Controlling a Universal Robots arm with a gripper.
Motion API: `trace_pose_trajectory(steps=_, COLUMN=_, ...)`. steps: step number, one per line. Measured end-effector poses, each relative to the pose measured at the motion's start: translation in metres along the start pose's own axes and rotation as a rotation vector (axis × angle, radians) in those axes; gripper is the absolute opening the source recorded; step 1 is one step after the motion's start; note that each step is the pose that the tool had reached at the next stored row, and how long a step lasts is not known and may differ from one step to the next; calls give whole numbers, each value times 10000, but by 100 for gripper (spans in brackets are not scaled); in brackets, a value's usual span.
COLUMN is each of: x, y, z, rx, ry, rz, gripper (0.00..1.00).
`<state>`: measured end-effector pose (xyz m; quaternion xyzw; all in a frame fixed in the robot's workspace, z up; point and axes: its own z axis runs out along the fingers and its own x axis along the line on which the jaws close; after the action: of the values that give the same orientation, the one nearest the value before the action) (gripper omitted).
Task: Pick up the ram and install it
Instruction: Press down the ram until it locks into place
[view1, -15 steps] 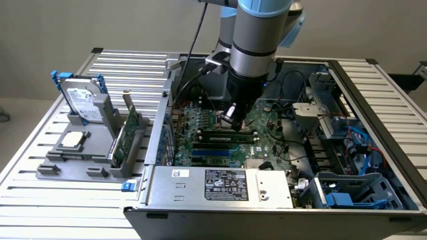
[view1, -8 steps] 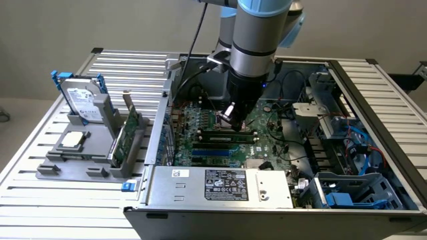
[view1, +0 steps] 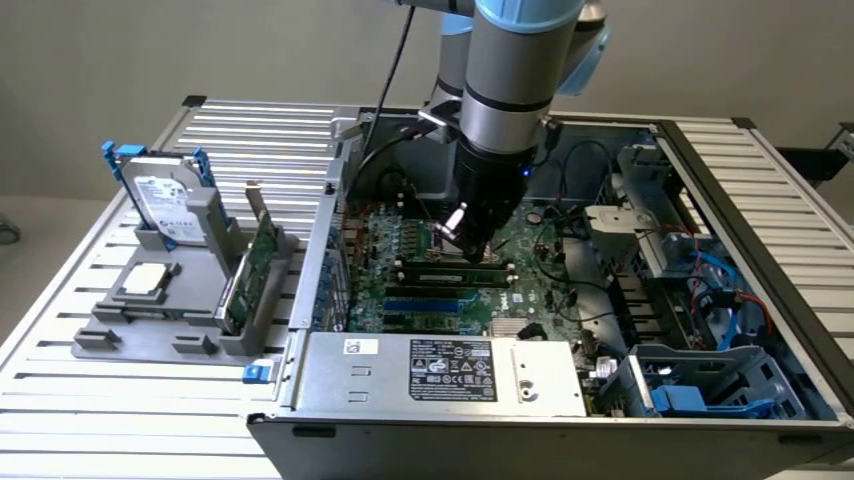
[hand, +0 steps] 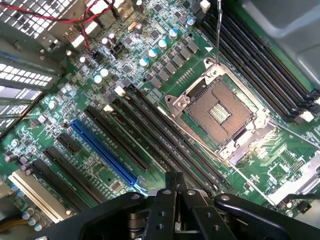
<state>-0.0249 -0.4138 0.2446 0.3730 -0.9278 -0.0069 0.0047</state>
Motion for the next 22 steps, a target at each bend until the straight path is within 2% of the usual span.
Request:
trace_pose_trajectory(steps=12, x=0, y=0, z=0, rx=37, ry=17, rz=1505, gripper=11)
trace_pose_trajectory(steps=22, x=0, y=0, z=-1, rx=41, ry=8, rz=2835, gripper=11)
